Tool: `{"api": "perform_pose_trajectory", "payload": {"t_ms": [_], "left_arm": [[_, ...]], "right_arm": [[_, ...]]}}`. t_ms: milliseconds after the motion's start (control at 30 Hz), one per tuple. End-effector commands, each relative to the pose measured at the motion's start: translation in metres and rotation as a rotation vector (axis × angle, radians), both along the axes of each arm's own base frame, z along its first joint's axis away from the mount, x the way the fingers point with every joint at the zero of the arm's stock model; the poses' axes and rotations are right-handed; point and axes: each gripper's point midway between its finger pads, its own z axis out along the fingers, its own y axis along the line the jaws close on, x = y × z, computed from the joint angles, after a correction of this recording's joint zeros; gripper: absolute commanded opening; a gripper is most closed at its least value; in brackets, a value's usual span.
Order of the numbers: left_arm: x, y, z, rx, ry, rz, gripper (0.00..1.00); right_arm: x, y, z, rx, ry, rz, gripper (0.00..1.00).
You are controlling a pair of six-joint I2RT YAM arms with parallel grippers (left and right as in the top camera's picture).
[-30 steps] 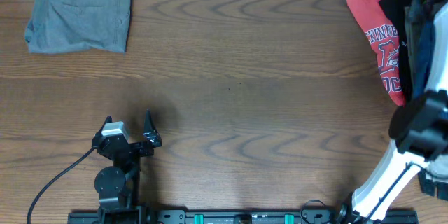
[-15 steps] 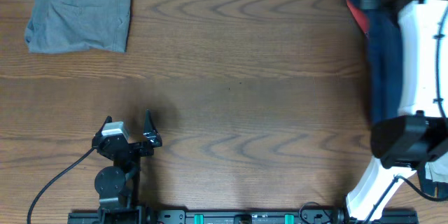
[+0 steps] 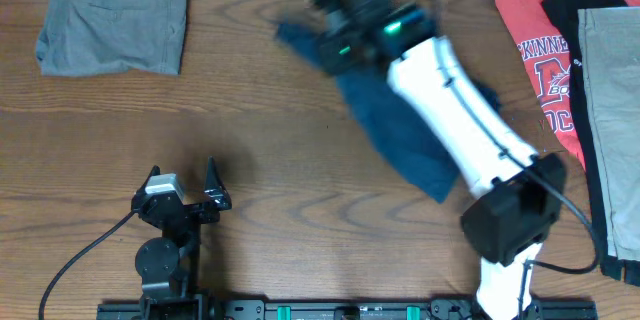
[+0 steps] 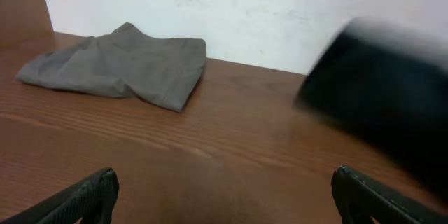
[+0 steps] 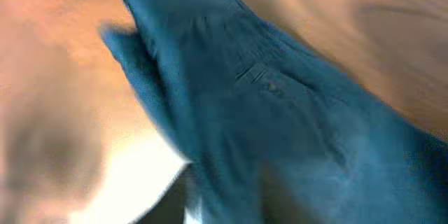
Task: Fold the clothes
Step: 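Swing the shorts left and lay them flat mid-table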
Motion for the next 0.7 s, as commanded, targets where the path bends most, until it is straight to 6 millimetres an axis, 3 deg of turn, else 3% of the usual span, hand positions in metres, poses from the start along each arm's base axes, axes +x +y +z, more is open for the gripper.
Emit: {"api": "perform_pose_trajectory", "payload": {"t_ms": [0,67,200,367,533,667], "left_arm": [[0.000,-0.002,-0.015,0.013,0.042,-0.011,0.98],[0.000,-0.002,-0.015,0.013,0.043,-0.011,0.98],[0.000,-0.002,-0.015,0.013,0.043,-0.011,0.98],[0.000,-0.002,-0.015,0.013,0.043,-0.011,0.98],[0.000,-0.002,-0.015,0.013,0.043,-0.011,0.98],[0.000,-0.002,-0.015,0.013,0.043,-0.011,0.98]], "right_arm": [[-0.012,0.017,0.002,-0.026,-0.025,0.010,0.54],[-0.012,0.015,0.009,-0.051,-0.055,-0.005,0.99],[-0.009,-0.013,0.028,-0.085,-0.072,-0.064,0.99],[-0.004,-0.083,0.045,-0.084,-0.007,-0.246,0.99],[-0.007,-0.176,0.033,-0.123,0.146,-0.493,0.99],[-0.029,-0.243,0.008,-0.197,0.312,-0.626,0.99]]}}
